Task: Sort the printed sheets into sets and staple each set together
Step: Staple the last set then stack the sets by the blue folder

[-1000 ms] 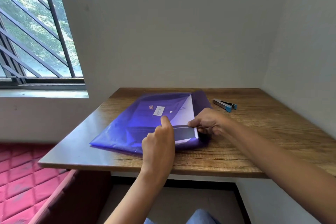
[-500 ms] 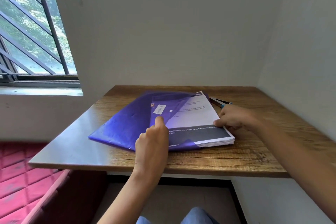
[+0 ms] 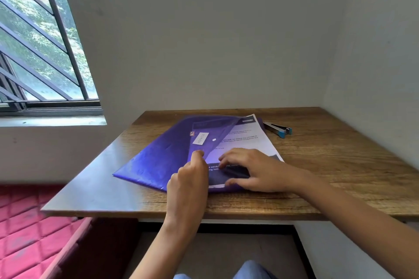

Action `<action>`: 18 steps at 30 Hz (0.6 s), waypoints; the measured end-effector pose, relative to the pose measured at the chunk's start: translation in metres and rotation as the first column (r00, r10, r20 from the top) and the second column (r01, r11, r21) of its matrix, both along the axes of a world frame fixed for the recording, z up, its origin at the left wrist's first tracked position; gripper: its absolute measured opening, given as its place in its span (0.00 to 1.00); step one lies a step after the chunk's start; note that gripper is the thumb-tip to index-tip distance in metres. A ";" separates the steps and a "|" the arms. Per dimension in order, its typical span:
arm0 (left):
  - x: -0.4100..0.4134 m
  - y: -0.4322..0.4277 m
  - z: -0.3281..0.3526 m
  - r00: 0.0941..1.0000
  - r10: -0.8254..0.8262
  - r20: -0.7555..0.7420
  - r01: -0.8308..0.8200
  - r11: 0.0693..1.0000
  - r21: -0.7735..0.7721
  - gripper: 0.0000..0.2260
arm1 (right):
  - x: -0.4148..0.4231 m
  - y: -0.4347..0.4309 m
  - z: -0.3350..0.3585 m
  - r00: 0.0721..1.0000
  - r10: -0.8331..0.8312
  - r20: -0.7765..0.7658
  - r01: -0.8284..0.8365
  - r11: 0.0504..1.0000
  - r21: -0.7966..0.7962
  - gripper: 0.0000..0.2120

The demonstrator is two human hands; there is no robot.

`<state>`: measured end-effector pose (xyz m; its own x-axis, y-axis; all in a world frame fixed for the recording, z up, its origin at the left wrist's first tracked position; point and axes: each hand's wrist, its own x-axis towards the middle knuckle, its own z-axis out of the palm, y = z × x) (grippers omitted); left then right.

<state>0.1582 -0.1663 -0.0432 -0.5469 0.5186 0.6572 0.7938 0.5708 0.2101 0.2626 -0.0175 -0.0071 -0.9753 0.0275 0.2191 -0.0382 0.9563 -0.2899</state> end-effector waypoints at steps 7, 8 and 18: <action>0.000 -0.002 -0.007 0.980 -0.162 0.116 0.148 0.982 0.119 0.04 | 0.041 0.023 0.007 0.996 0.027 0.086 -0.049 0.962 0.268 0.25; 0.000 -0.002 -0.007 0.986 -0.143 0.086 0.135 0.987 0.091 0.06 | 0.044 0.024 0.006 0.995 0.032 0.097 -0.060 0.951 0.304 0.25; -0.001 -0.006 -0.008 0.994 -0.105 0.008 0.106 0.994 -0.035 0.12 | 0.057 0.026 -0.010 0.998 0.042 0.047 -0.063 0.750 0.658 0.31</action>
